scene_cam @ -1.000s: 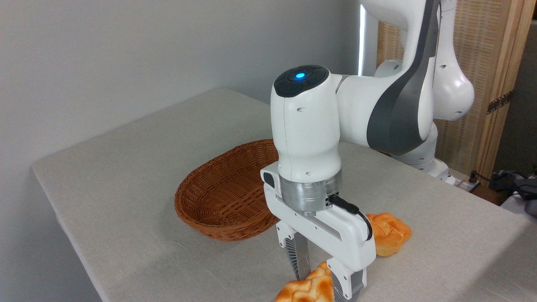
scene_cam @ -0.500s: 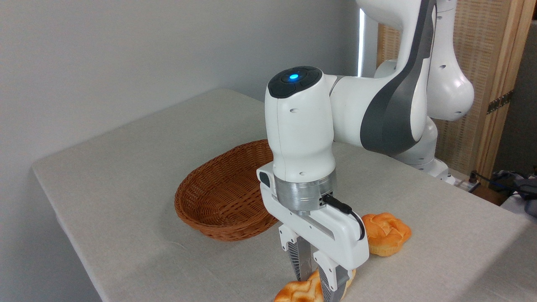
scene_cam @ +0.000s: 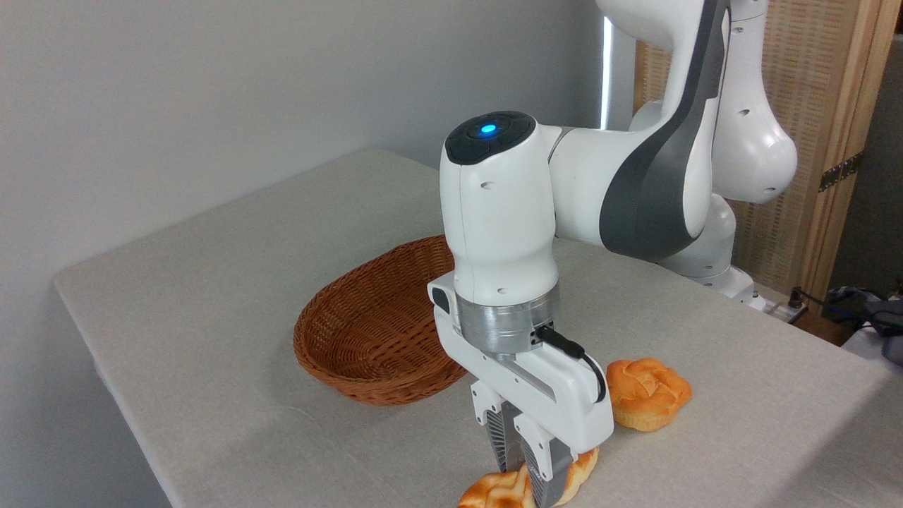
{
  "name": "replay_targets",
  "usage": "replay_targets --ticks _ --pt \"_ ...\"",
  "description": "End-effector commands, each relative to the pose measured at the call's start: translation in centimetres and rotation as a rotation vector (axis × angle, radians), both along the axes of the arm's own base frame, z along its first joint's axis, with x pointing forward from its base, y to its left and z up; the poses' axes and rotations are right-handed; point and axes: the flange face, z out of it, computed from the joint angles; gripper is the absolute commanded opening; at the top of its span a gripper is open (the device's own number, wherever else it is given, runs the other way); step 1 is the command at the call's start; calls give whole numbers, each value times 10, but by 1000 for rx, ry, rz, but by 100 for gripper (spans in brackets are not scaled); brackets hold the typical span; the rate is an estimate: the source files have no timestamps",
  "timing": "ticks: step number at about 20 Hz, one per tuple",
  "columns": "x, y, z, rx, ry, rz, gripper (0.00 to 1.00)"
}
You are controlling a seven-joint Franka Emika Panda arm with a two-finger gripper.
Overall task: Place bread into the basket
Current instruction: 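Lower the gripper onto the braided roll and close on it, then lift the braided roll and carry it over the basket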
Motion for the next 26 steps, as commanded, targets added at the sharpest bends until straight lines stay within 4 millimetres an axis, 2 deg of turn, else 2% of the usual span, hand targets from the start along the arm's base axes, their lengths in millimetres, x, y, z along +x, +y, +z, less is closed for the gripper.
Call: replay_targets --ticks 1,4,8,11,12,17,20,21,22,26 --pt "5 11 -15 -9 11 22 27" --pt "9 12 4 -29 -10 40 27" --pt "20 12 60 -108 -17 80 27" --pt "12 2 100 -190 -51 95 27" --pt "9 -7 108 -218 -53 86 27" --pt "4 -73 120 -292 30 89 27" --pt "8 -127 119 -294 62 135 28" --pt "9 -152 120 -311 71 158 28" --pt "8 -168 118 -307 80 148 29" --pt "3 -202 98 -292 131 85 33"
